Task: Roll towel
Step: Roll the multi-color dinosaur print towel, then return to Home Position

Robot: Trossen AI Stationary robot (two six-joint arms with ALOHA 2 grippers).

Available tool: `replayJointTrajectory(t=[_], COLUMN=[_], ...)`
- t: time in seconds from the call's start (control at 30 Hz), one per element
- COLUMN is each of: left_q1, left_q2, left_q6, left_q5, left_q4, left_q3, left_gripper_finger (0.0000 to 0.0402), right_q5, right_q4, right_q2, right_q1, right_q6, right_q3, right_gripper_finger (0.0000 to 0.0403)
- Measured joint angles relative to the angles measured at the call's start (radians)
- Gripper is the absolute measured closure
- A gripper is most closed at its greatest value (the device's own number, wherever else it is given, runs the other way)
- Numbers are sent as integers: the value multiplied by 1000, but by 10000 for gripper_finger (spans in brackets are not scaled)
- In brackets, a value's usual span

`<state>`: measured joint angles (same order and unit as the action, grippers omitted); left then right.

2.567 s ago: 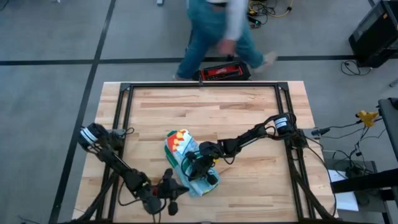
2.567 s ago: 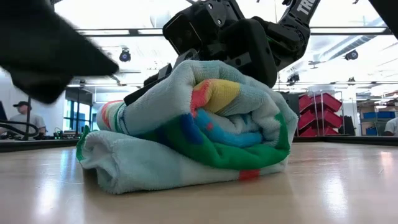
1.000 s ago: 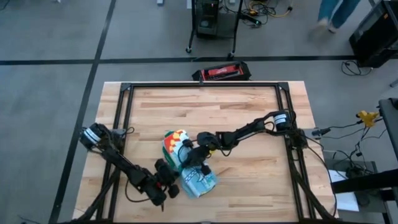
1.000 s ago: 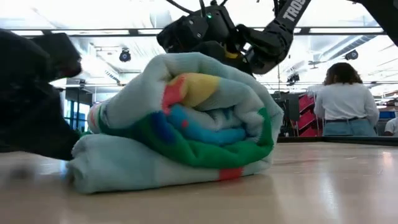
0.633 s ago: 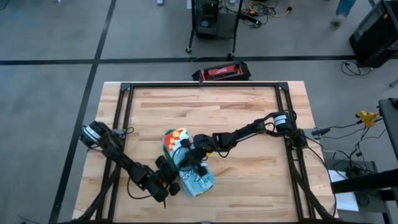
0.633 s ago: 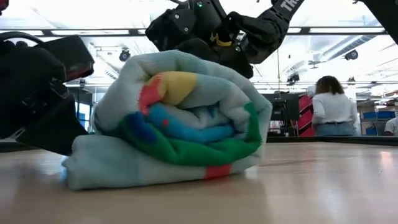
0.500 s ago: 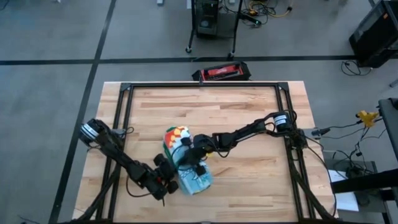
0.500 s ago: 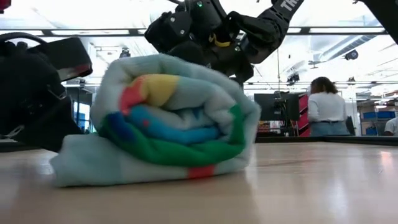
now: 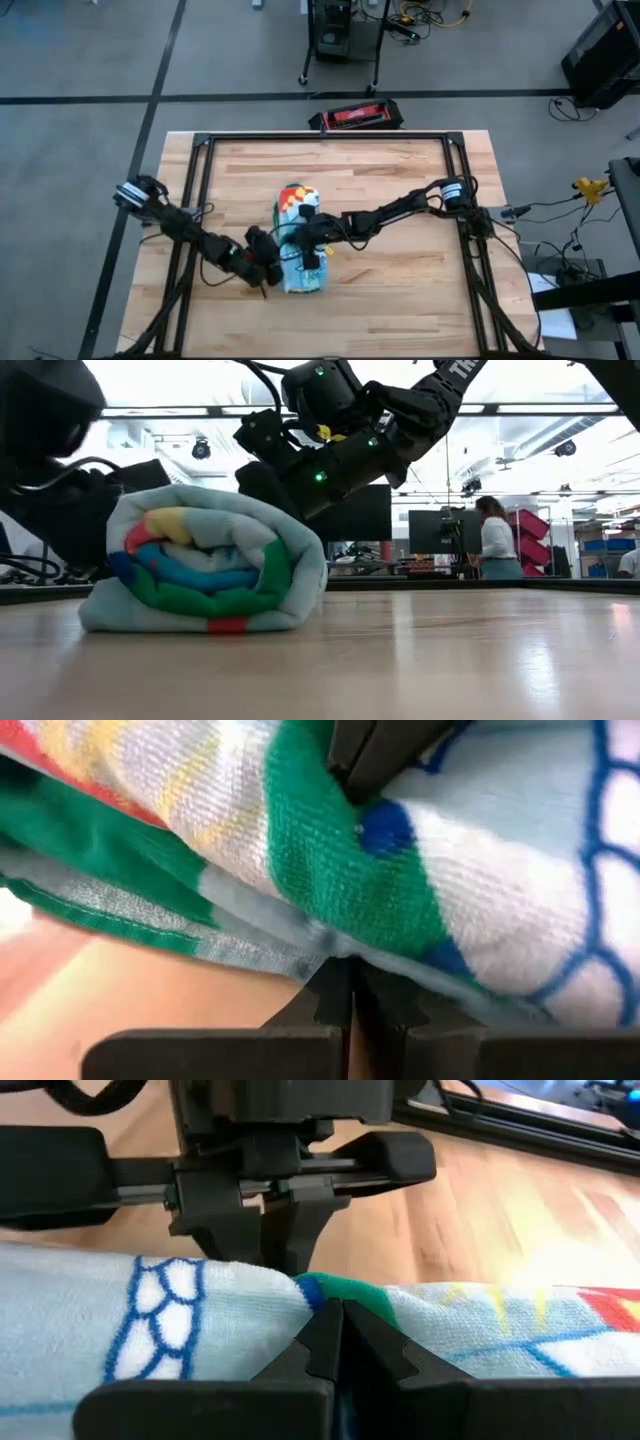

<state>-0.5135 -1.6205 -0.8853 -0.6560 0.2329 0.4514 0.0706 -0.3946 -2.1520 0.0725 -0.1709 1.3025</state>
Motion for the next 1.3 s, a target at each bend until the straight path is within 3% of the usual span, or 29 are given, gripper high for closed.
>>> replayJointTrajectory(t=[0.3, 0.5, 0.8, 0.93, 1.07, 1.3], left_q1=[-8, -9, -8, -5, 75, 329], left_q2=[99, 246, 624, 842, 1047, 1263], left_q6=[84, 225, 418, 440, 506, 640], left_q5=[28, -10, -151, -227, -99, 268], left_q4=[10, -20, -47, -168, -235, -252], left_q3=[-16, -24, -122, -158, -181, -210], left_gripper_finger=[402, 402, 402, 402, 402, 402], right_q5=[-19, -39, -37, -80, -151, -152], right_q4=[-8, -245, -402, -430, -267, -262], right_q2=[61, 194, 422, 586, 733, 889], right_q1=[1, -1, -22, -43, -68, -75], right_q6=[-19, -21, -46, -57, -31, -55], right_q3=[-42, -225, -507, -633, -716, -846], right_gripper_finger=[403, 403, 403, 403, 403, 403])
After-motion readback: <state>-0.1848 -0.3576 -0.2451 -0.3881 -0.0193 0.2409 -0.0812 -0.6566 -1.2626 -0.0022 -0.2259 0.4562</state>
